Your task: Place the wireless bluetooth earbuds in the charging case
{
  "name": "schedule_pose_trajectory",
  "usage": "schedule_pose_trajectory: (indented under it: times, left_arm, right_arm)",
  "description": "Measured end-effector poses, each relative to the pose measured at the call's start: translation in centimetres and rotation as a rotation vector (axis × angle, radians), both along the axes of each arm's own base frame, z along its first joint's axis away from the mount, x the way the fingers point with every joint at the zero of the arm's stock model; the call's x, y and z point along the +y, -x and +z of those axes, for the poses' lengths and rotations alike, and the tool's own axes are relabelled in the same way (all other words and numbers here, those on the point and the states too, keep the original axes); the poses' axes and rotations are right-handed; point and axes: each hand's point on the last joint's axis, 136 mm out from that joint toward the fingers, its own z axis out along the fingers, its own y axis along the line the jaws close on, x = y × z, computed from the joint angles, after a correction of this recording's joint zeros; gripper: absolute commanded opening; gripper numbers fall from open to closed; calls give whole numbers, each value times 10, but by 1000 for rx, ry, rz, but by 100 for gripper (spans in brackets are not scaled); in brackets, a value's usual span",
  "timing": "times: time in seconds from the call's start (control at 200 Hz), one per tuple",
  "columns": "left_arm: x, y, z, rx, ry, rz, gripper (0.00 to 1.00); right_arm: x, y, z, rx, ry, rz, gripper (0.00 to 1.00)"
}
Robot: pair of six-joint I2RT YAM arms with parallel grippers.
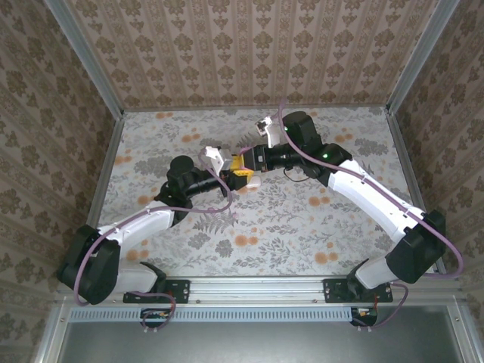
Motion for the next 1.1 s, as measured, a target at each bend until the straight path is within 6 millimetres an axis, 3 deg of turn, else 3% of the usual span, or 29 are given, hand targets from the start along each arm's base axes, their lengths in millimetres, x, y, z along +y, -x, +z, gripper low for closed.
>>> schedule_pose_trajectory:
  times: [0.2,0.375,0.495,0.565,0.665,0.77,0.885,1.1]
  left_arm:
    - [6,-7,0,-12,-26,68,37]
    - [28,-26,6,-29,-30,204,37]
    - [46,-41,-6,-9,-49,303,37]
    - [57,-45,-17,14,-69,353,37]
    - [76,-48,-27,38,-92,421,37]
    - [96,-48,-21,31,-94,489,37]
    - [124,-48,-8,10,-87,585,37]
    - [158,-32,-7,1,-96,686,37]
  right_arm:
    - [-4,2,2,-19,3,-8,34]
    - [-33,18,5,-52,8,-65,37]
    - [-45,24,-6,-45,36,-98,38]
    - [-47,28,-26,-5,77,-95,39]
    - [-38,48,-72,75,187,-39,41]
    - [-17,90,-123,125,321,103,41]
    - [-6,128,-161,105,445,230,40]
    - [16,158,-222,258,545,282,39]
